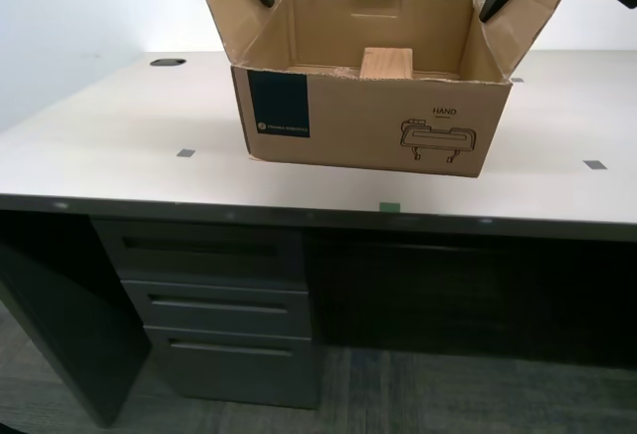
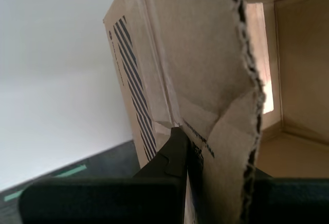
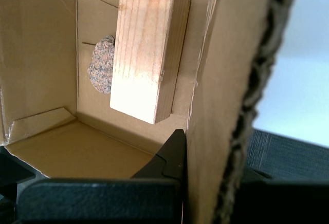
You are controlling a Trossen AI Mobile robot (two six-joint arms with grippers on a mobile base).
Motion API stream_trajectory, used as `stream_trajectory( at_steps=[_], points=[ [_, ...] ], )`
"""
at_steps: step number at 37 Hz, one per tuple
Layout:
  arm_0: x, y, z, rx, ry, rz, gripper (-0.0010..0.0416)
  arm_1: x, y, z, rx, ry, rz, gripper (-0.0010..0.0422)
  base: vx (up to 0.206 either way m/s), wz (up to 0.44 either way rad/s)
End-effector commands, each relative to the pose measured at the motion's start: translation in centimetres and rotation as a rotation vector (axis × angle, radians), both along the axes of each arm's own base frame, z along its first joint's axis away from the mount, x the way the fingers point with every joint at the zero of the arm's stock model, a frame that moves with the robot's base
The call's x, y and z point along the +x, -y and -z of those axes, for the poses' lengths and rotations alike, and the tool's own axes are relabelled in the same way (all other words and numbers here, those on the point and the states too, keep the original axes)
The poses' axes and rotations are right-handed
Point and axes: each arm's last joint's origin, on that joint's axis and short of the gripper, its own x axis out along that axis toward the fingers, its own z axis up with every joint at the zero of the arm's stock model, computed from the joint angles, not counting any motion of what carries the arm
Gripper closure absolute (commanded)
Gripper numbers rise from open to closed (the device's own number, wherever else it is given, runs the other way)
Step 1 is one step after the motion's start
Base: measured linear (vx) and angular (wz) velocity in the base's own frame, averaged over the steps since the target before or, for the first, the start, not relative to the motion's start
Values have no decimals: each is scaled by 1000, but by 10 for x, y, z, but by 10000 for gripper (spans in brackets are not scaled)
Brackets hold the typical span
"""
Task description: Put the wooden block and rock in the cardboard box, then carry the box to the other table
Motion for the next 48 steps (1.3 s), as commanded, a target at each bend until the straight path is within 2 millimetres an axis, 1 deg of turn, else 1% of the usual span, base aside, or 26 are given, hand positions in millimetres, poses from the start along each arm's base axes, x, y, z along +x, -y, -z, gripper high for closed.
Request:
stream_trajectory(
  at_steps=[1,5,9,14,19,23,27,36,48],
  points=[
    [-1,-1,0,16,-3,-25,406,-1,2,-1,-29,-9,14,413,-119,-87],
    [-1,-1,0,16,-1,-22,406,-2,2,-1,-19,-18,23,413,-116,-84],
    [0,-1,0,20,3,-17,406,-6,6,5,-14,-25,37,413,-117,-73],
    [0,-1,0,17,6,-15,406,-11,11,21,-5,-28,69,413,-120,-58],
    [0,-1,0,-1,11,-4,406,-17,13,36,2,-34,86,413,-120,-44],
    [0,0,0,-4,9,0,406,-19,11,40,8,-44,86,413,-111,34],
    [0,0,0,1,2,12,406,-21,9,37,3,-35,87,413,-93,154],
    [-2,-1,1,-2,-25,20,406,-29,4,18,-29,27,98,413,-69,256],
    [-1,-1,1,3,-27,30,406,-30,3,18,-3,70,178,413,-58,392]
  ],
)
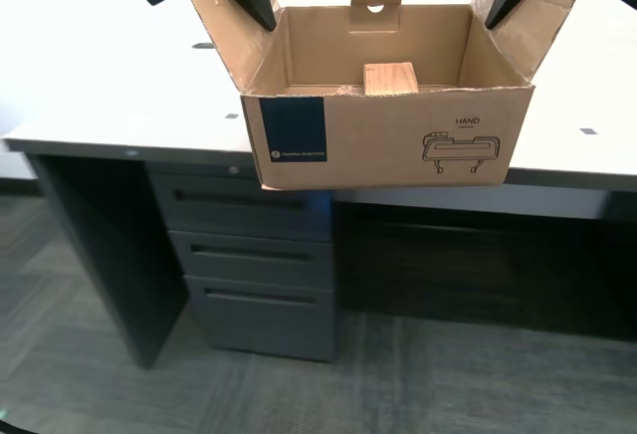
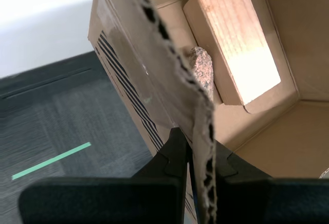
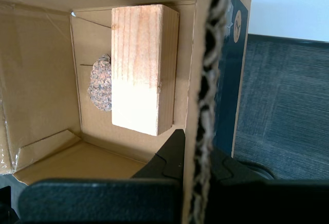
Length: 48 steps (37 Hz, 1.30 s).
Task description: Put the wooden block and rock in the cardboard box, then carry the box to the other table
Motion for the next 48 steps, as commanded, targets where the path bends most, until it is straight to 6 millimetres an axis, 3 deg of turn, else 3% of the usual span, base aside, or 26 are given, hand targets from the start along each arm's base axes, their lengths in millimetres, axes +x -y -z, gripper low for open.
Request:
stream_trajectory(
  at_steps=[1,48],
  points=[
    [1,-2,-2,27,4,-2,406,-1,2,-2,-25,5,46,413,-57,393],
    [1,-2,-1,2,21,3,406,0,4,-3,-45,25,43,413,-24,319]
  ],
)
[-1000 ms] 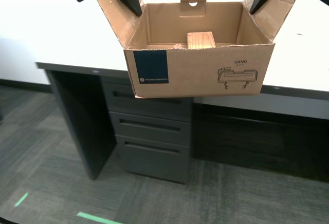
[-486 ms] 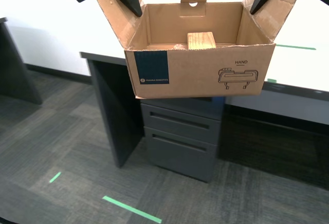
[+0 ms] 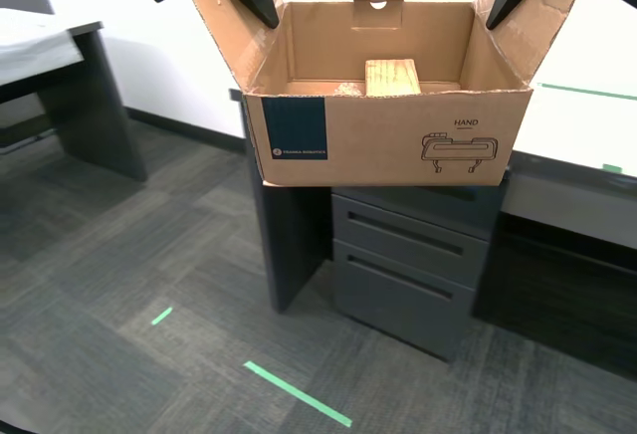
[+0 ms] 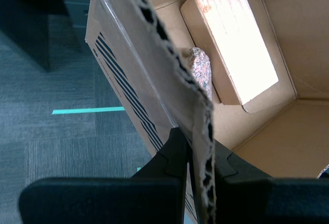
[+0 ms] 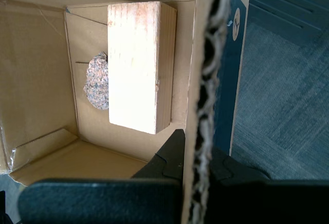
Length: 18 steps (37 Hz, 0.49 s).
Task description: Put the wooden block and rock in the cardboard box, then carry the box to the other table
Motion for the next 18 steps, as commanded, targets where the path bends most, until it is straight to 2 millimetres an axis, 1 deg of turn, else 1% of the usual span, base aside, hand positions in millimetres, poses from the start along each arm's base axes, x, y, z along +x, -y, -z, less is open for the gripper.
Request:
stream_trajectory(
  at_steps=[1,8,18],
  points=[
    [1,-1,-2,20,13,-8,406,-1,3,-2,-40,-14,11,413,6,256],
    [1,-2,-2,8,40,-45,406,-1,3,-2,-59,-57,-55,413,8,263],
    [0,-1,-1,-3,38,-65,406,-1,3,-2,-71,-67,-52,413,7,287]
  ],
)
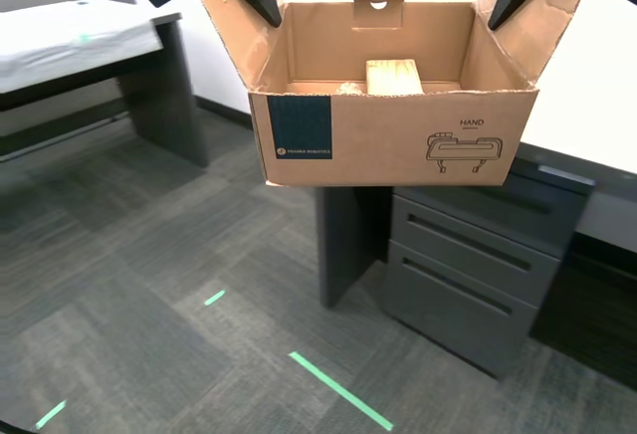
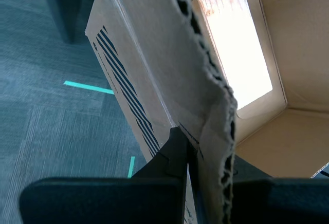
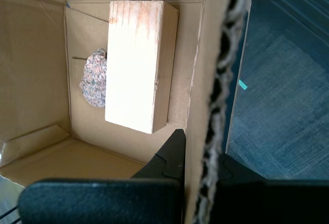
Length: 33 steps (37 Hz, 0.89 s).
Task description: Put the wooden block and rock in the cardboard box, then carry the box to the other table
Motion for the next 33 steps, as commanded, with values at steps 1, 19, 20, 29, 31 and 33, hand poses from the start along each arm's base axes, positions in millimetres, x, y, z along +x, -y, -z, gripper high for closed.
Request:
stream_trajectory(
  at_steps=[1,19,20,29,31,33],
  points=[
    [1,-1,-2,29,2,-1,406,-1,2,-2,-36,-7,27,413,9,304],
    [4,0,-2,-24,48,47,406,3,7,-6,-70,65,52,413,7,152],
    [4,0,-3,-22,49,49,406,3,7,-6,-73,64,48,413,3,53],
    [4,0,-2,-21,44,51,406,3,7,-6,-72,62,47,413,3,35],
    [4,0,-2,-21,44,51,406,3,7,-6,-73,63,47,413,0,48],
    [4,0,-2,-21,44,51,406,3,7,-6,-73,63,47,413,0,0]
  ],
)
